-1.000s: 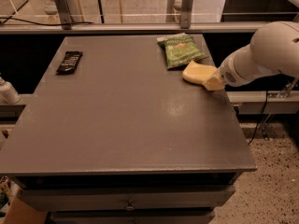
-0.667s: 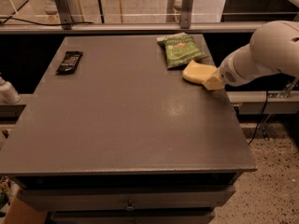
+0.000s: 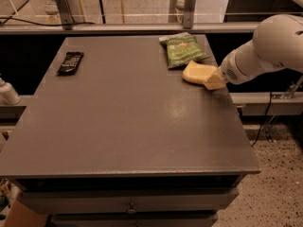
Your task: Move sponge near green jalapeno chip bag
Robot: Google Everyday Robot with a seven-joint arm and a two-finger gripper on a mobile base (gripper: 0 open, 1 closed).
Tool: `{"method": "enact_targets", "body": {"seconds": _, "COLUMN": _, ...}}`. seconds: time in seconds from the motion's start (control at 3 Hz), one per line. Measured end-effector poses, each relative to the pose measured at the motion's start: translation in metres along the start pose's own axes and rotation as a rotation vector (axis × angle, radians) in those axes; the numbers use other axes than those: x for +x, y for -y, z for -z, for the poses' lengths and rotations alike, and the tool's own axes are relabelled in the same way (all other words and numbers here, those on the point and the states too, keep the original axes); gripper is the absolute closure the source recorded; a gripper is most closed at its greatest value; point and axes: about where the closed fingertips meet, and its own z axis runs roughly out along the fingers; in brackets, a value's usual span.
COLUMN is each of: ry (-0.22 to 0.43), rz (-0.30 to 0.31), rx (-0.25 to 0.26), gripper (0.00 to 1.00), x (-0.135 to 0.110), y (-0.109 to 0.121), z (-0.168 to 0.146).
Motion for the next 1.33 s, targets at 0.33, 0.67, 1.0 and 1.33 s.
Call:
{"method": "enact_targets", "body": {"seconds": 0.33, "ry": 0.015, "rz": 0.003, "rx": -0.023, "gripper": 0.13, "x": -0.005, "y": -0.002, "z": 0.001}}
{"method": "enact_targets", "body": {"seconds": 0.67, "ry": 0.028, "rz": 0.003, "rx": -0.034, "gripper": 0.00, "x": -0.008, "y": -0.002, "z": 0.003}}
{"method": "enact_targets", "body": {"seconds": 1.0, "ry": 0.039, "rz": -0.003, "rx": -0.032, "gripper": 0.00, "x": -0.008, "y": -0.001, "z": 0.006}}
{"method": "enact_targets", "body": {"seconds": 1.33, "ry": 0.075, "rz": -0.021, "rx": -0.037, "gripper": 0.00, "x": -0.003, "y": -0.002, "z": 0.015}}
